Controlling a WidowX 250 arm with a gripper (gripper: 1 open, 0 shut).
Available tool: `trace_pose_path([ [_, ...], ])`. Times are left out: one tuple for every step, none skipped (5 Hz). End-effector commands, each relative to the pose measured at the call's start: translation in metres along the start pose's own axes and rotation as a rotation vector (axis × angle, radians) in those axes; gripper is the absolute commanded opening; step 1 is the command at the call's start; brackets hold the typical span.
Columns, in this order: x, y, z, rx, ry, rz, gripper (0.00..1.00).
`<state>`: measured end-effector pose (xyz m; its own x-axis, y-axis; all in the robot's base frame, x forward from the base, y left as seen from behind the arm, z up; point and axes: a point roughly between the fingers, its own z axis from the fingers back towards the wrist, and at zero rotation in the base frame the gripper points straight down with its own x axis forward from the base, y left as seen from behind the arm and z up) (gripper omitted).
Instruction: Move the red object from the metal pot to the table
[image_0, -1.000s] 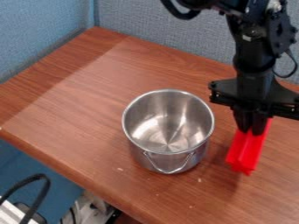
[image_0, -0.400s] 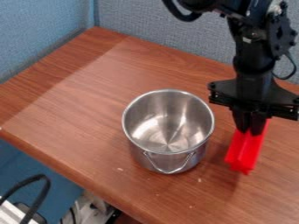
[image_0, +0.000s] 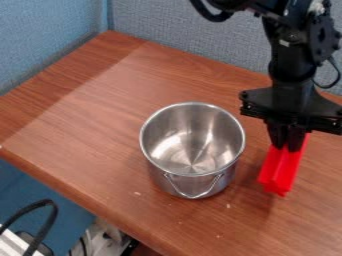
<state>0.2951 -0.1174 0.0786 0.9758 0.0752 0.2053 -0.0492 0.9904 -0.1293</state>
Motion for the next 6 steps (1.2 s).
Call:
trace_pose_path([
  [0.0142, -0.0033, 0.0116, -0.015, -0.053, 0.001, 0.0],
  [0.0158, -0.0028, 0.011, -0.012, -0.053, 0.0, 0.0],
  [0.0167, -0.0025, 0.01, -0.01, -0.052, 0.0, 0.0],
  [0.018, -0.0022, 0.0095, -0.008, -0.051, 0.0, 0.0],
  [0.0192, -0.0021, 0.0082, -0.007, -0.051, 0.0, 0.0],
  [0.0207, -0.002, 0.0066, -0.007, -0.05, 0.001, 0.0],
])
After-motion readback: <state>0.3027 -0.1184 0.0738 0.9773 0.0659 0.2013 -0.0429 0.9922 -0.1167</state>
